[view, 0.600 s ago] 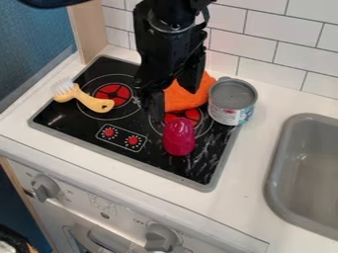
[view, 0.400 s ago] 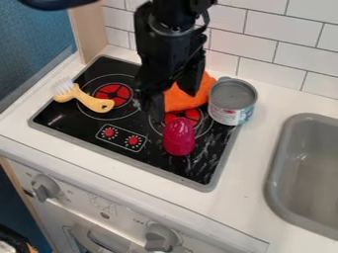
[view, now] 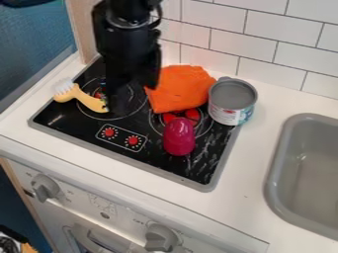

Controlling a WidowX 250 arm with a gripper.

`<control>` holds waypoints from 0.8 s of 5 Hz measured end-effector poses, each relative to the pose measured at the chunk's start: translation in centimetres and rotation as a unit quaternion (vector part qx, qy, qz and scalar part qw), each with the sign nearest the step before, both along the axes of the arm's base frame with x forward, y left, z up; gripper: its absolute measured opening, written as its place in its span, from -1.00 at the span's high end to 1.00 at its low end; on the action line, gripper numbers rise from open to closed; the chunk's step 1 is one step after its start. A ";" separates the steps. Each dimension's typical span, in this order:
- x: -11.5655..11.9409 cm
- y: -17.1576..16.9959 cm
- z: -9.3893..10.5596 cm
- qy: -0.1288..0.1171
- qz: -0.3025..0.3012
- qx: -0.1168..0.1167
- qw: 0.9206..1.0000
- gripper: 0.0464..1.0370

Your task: Push red object with brush to left burner then place brush bottom left of the stove

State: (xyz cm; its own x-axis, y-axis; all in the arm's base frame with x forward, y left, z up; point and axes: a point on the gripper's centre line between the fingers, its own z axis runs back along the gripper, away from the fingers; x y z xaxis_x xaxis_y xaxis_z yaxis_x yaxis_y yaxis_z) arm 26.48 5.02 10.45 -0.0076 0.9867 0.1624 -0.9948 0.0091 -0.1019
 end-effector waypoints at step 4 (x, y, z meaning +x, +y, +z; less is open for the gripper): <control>2.5 9.3 -5.8 0.037 0.095 0.051 0.993 -0.93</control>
